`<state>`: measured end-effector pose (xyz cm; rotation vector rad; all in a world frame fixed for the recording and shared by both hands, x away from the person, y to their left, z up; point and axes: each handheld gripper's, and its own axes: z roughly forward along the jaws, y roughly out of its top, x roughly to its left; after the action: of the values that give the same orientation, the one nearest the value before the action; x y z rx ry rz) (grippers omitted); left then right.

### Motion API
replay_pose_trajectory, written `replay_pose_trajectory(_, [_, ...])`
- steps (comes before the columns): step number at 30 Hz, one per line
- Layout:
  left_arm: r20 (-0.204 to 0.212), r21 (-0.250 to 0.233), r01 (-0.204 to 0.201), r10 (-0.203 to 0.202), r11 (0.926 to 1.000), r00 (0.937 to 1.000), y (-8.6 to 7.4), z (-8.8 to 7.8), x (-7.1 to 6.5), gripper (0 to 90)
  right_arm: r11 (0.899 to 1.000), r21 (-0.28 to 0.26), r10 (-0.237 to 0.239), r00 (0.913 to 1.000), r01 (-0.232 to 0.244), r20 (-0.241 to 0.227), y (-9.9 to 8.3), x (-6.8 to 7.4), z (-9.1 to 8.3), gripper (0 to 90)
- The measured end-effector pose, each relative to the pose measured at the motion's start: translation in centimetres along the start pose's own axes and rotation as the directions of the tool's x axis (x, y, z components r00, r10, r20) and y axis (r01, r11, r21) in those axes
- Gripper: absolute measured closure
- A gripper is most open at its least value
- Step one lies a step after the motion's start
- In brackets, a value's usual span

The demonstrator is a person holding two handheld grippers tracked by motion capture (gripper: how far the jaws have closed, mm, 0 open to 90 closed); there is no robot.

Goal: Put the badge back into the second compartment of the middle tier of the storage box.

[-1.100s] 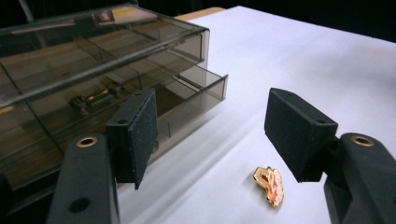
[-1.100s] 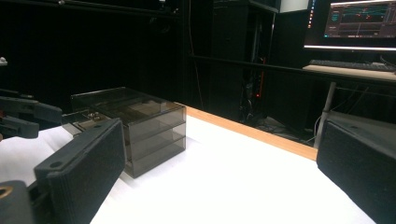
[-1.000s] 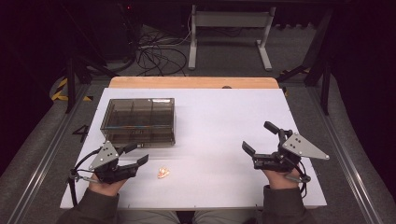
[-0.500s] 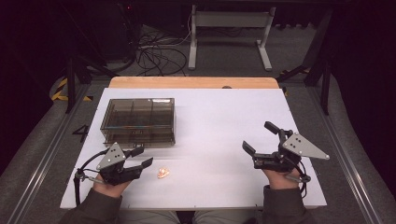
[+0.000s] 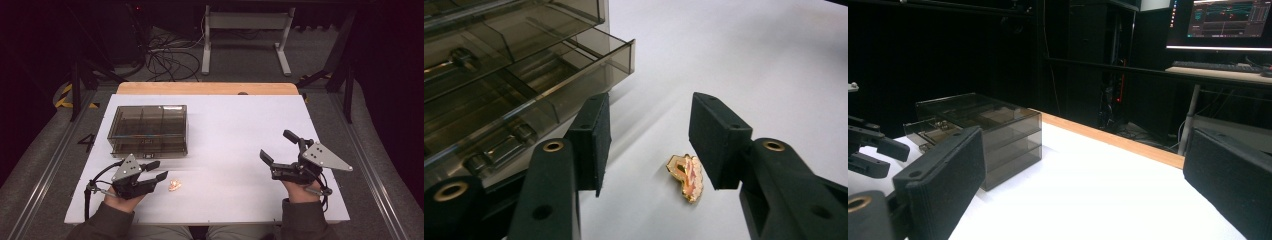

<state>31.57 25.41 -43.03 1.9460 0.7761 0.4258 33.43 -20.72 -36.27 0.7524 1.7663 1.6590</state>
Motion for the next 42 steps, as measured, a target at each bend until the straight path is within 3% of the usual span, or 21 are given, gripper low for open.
replay_pose_trajectory(16, [0.018,0.064,-0.003,0.002,0.9979,0.9998,0.0,1.3,-0.6,61.6,1.000,0.001,0.000,1.0000,0.000,0.000,0.1,0.2,0.0,4.3])
replay_pose_trajectory(28, [0.030,0.110,0.028,-0.031,0.9936,0.9991,-0.1,2.1,-0.5,64.6,1.000,-0.004,-0.004,0.9999,0.004,0.015,0.2,0.2,-0.1,4.5])
replay_pose_trajectory(29, [0.037,0.113,0.048,-0.052,0.9924,0.9979,-0.2,2.2,-0.6,64.6,1.000,-0.006,-0.008,0.9998,0.008,0.017,0.2,0.2,-0.1,4.7])
replay_pose_trajectory(36, [0.052,0.137,0.053,-0.061,0.9891,0.9968,-0.3,2.6,-0.5,64.6,1.000,-0.011,-0.004,0.9998,0.004,0.020,0.2,0.2,-0.1,4.8])
replay_pose_trajectory(42, [0.063,0.158,0.085,-0.096,0.9837,0.9933,-0.5,3.0,-0.2,65.5,1.000,-0.007,-0.003,0.9998,0.003,0.020,0.1,0.3,0.0,4.9])
